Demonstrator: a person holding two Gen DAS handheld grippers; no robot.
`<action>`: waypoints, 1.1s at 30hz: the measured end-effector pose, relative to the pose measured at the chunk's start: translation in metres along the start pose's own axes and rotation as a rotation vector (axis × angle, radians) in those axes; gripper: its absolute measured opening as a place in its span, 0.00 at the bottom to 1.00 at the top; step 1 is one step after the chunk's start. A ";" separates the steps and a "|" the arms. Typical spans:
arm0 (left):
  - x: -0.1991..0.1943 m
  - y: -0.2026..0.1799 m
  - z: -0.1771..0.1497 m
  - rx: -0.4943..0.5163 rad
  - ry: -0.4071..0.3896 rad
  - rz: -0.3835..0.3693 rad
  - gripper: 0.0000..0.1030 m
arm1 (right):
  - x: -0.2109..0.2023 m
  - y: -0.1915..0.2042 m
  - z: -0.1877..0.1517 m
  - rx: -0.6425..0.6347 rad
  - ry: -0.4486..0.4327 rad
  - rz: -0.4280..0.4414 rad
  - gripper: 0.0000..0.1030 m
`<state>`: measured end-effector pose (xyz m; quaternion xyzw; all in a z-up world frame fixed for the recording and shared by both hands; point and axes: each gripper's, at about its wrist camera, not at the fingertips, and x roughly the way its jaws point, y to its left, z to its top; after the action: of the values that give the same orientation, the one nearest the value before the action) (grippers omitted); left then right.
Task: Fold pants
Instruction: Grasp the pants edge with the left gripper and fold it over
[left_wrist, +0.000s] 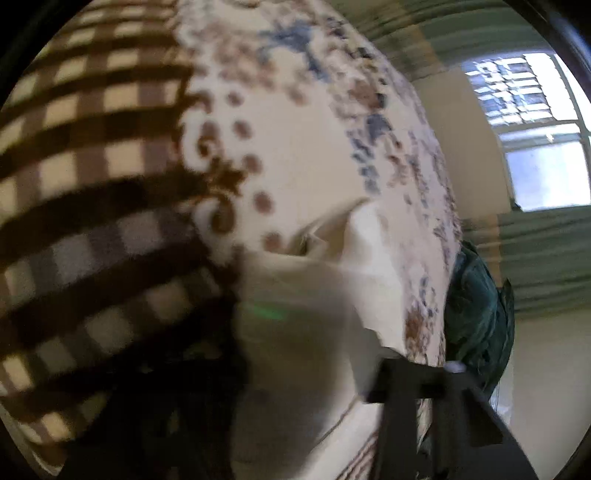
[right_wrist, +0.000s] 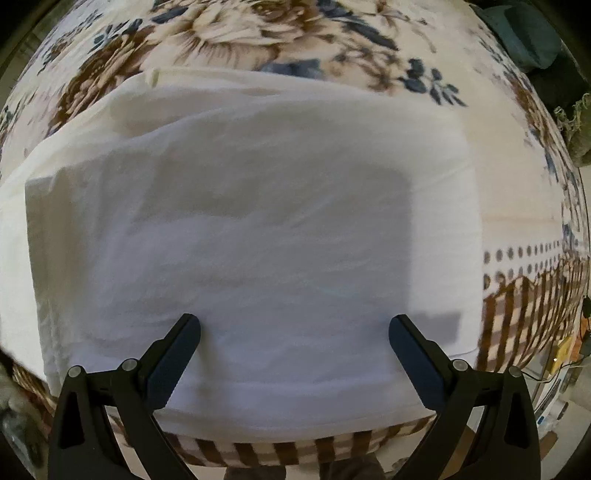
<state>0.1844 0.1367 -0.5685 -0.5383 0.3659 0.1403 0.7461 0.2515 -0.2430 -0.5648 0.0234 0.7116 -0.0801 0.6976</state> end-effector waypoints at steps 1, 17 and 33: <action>-0.004 -0.010 -0.003 0.036 -0.018 0.003 0.32 | -0.001 -0.001 0.000 0.002 -0.004 0.001 1.00; -0.079 -0.208 -0.156 0.612 -0.027 0.000 0.19 | -0.050 -0.093 -0.016 0.088 -0.128 0.119 1.00; 0.029 -0.242 -0.381 0.970 0.278 0.124 0.18 | -0.017 -0.336 -0.030 0.303 -0.123 0.116 1.00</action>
<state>0.2004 -0.3057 -0.4775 -0.1206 0.5160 -0.0749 0.8448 0.1732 -0.5688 -0.5201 0.1643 0.6446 -0.1473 0.7320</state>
